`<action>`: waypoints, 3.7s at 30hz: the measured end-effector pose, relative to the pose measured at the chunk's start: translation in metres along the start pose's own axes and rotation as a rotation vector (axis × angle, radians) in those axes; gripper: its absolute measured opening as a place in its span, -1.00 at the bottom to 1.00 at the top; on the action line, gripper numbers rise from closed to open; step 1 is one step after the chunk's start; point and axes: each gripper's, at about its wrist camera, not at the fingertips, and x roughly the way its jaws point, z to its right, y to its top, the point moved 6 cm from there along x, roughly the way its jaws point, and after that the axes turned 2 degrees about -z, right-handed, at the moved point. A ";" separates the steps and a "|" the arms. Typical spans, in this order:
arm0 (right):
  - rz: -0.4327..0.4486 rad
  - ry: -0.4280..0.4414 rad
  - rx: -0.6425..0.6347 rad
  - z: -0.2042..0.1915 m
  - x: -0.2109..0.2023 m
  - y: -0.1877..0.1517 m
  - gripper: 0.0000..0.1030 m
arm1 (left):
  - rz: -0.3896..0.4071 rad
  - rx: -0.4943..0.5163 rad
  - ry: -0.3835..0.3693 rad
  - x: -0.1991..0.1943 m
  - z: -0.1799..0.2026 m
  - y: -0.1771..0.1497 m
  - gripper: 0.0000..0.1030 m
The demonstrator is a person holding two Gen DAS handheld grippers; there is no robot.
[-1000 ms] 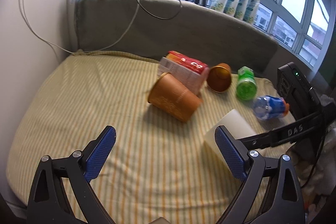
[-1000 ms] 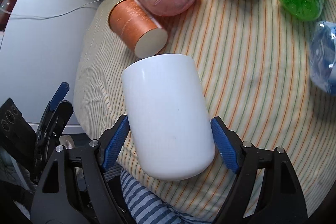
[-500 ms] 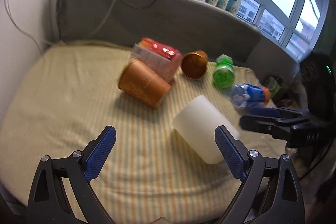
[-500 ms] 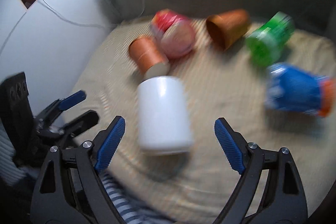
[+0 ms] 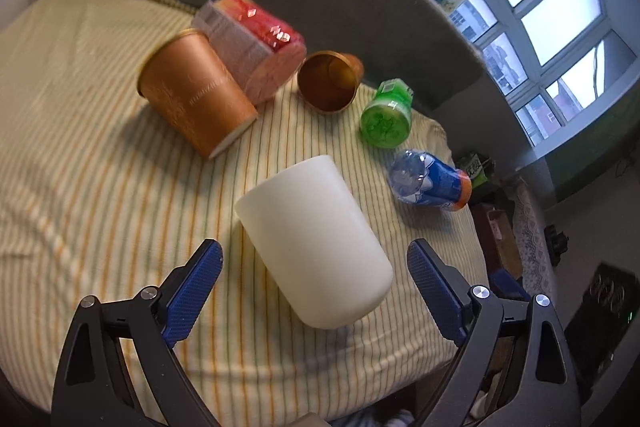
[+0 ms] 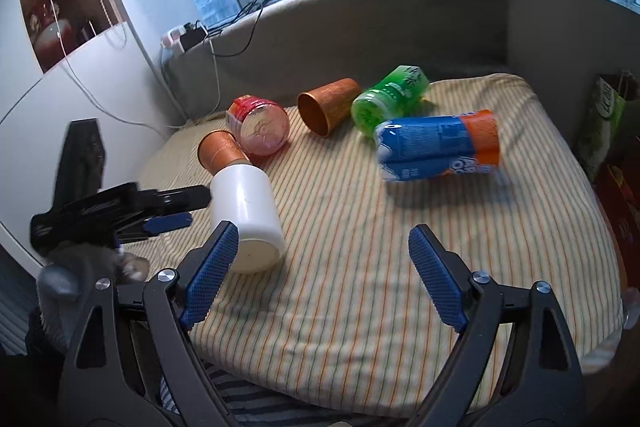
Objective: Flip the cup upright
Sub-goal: 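Rotate the held white cup with the right gripper, rim turning upward, then lower the white cup upright onto the bed and open the right gripper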
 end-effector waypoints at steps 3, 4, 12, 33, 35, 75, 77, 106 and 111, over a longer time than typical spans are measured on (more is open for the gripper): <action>0.009 -0.007 0.001 0.002 0.000 -0.002 0.74 | -0.021 -0.021 0.008 0.011 -0.004 0.002 0.81; 0.010 -0.013 0.003 0.005 0.002 -0.002 0.74 | -0.030 -0.032 0.006 0.015 -0.006 0.003 0.81; 0.000 -0.028 0.027 0.022 0.011 -0.003 0.74 | -0.076 -0.106 -0.010 0.037 -0.016 0.006 0.81; -0.011 -0.031 0.016 0.028 0.019 -0.007 0.74 | -0.017 -0.029 0.043 0.039 -0.005 0.006 0.64; -0.011 -0.034 0.017 0.029 0.019 -0.007 0.74 | -0.002 0.000 0.060 0.038 -0.001 0.005 0.62; -0.041 -0.040 0.028 0.032 0.045 -0.015 0.74 | 0.284 0.383 0.222 0.028 0.043 0.001 0.47; -0.041 -0.040 0.027 0.031 0.045 -0.015 0.74 | 0.281 0.385 0.218 0.027 0.043 -0.001 0.46; -0.016 -0.046 0.015 0.025 0.030 -0.020 0.74 | 0.229 0.422 0.196 0.025 0.053 -0.026 0.55; -0.005 -0.045 0.007 0.022 0.026 -0.019 0.74 | 0.228 0.420 0.199 0.020 0.051 -0.028 0.55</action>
